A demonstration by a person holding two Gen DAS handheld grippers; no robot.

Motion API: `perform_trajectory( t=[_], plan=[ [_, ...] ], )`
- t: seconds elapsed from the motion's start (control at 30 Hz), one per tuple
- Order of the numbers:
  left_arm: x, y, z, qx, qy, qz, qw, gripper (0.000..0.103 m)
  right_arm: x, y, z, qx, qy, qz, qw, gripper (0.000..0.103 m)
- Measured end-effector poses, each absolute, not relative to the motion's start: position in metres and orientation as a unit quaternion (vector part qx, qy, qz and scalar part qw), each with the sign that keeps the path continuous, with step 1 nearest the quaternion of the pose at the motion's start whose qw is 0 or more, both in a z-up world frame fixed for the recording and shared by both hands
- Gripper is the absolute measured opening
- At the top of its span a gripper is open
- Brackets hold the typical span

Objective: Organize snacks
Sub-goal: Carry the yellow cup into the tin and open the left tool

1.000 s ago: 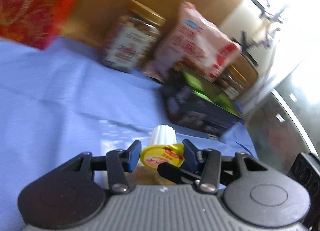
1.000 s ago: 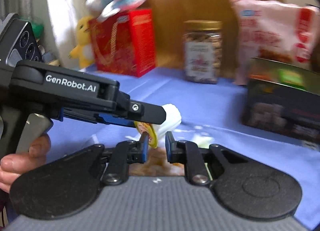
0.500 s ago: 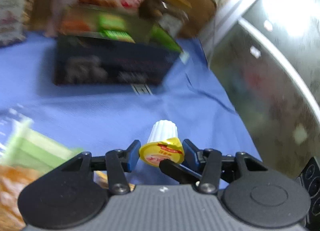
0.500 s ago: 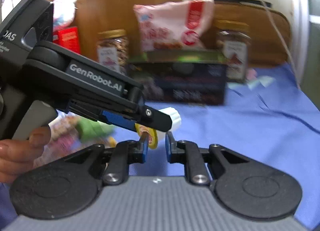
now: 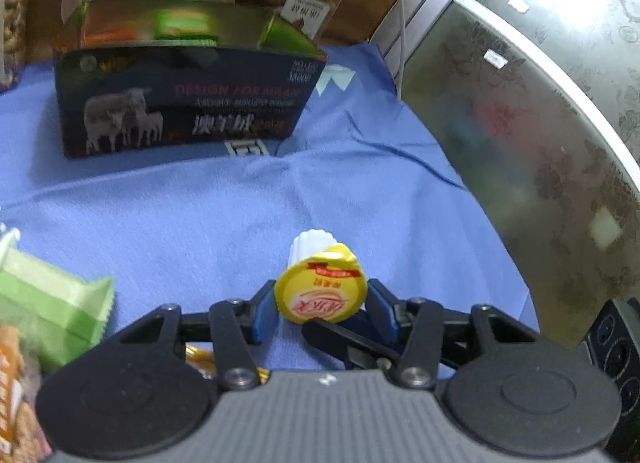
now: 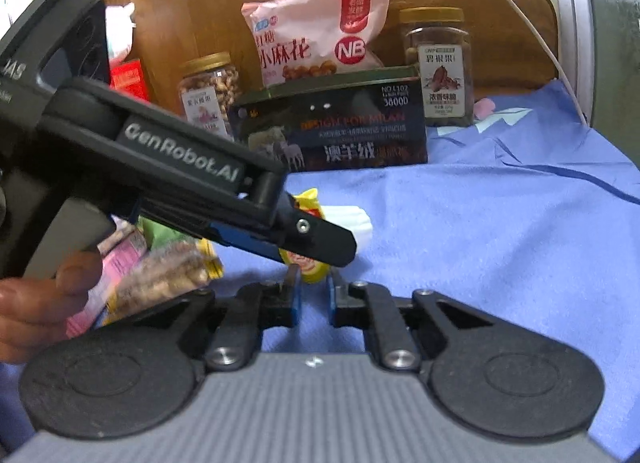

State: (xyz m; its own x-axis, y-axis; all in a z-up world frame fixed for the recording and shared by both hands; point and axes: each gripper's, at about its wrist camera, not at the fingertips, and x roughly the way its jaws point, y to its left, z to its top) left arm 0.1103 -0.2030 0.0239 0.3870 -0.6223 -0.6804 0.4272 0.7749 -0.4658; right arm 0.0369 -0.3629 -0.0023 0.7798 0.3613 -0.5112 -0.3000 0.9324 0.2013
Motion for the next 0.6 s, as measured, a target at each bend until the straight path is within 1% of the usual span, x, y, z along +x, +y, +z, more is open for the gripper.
perform_trajectory(
  t=[0.2, 0.4, 0.43, 0.5, 0.6],
  plan=[
    [0.121, -0.190, 0.064, -0.098, 0.396, -0.313, 0.858, 0.047, 0.053, -0.347, 0.025, 0.007, 0.226, 0.183, 0.957, 0.015],
    [0.174, -0.165, 0.098, -0.100, 0.346, -0.260, 0.896, 0.048, 0.119, -0.324, 0.054, -0.001, 0.184, 0.214, 0.959, 0.016],
    [0.185, -0.164, 0.098, -0.098, 0.343, -0.245, 0.902, 0.050, 0.133, -0.319, 0.055, 0.001, 0.184, 0.217, 0.959, 0.016],
    [0.209, -0.162, 0.093, -0.095, 0.339, -0.210, 0.912, 0.063, 0.162, -0.309, 0.053, 0.002, 0.185, 0.208, 0.960, 0.017],
    [0.224, -0.152, 0.082, -0.101, 0.351, -0.172, 0.915, 0.063, 0.167, -0.308, 0.045, 0.004, 0.188, 0.175, 0.966, 0.019]
  ],
)
